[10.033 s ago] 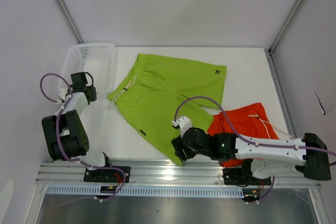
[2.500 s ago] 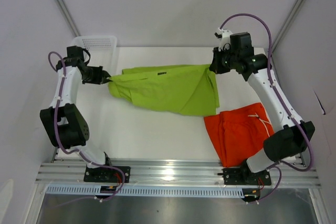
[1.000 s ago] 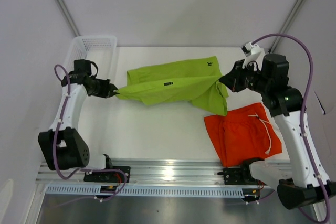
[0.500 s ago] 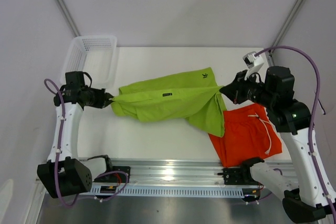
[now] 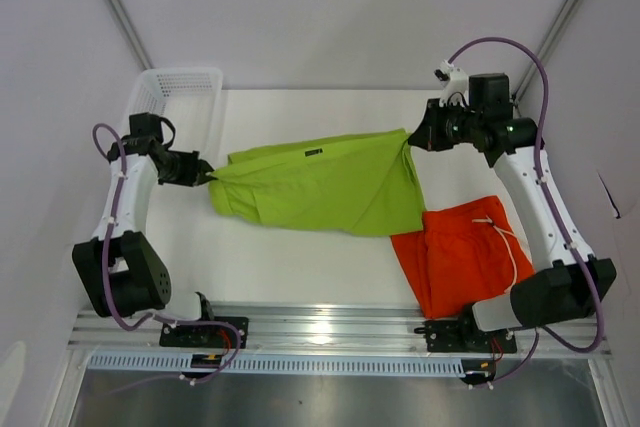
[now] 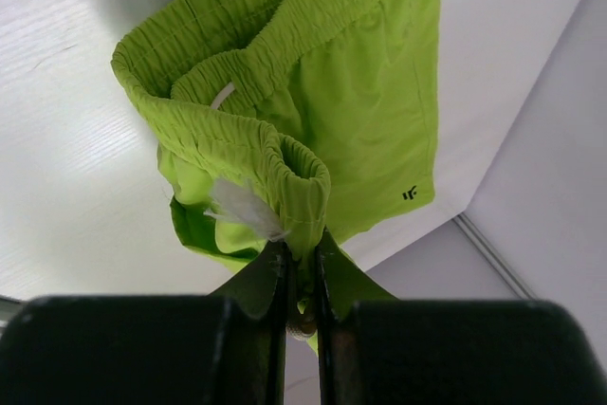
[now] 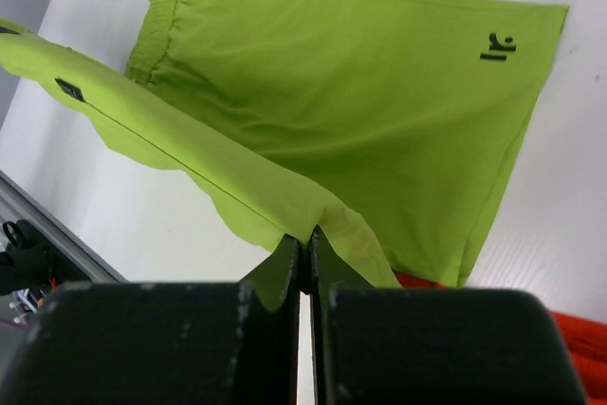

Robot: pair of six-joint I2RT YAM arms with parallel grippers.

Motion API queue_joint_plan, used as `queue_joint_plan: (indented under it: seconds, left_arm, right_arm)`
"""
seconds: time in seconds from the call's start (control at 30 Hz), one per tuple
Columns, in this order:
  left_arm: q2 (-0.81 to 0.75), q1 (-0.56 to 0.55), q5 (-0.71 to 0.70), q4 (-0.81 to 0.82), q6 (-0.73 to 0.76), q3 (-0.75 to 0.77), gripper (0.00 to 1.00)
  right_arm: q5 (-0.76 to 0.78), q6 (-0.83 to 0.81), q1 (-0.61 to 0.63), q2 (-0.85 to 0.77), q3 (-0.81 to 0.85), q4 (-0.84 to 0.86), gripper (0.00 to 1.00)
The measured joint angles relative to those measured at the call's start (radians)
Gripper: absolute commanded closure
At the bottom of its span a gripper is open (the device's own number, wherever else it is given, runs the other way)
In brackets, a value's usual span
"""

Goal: Fold and stack the shorts
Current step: Fold the shorts

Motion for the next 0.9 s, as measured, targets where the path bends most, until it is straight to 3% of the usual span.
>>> queue_joint_plan:
  seconds: [0.17, 0.4, 0.9]
  left_arm:
    - [0.055, -0.001, 0.006, 0.003, 0.000, 0.099, 1.00]
    - [0.076, -0.001, 0.008, 0.023, -0.013, 0.120, 1.00]
    - [0.338, -0.055, 0.012, 0.123, -0.072, 0.334, 1.00]
  right_arm:
    - [-0.051, -0.009, -0.036, 0.098, 0.083, 0.013, 1.00]
    - [-0.103, -0.013, -0.060, 0.197, 0.179, 0.021, 1.00]
    - [-0.123, 0.005, -0.101, 0.534, 0.383, 0.094, 1.00]
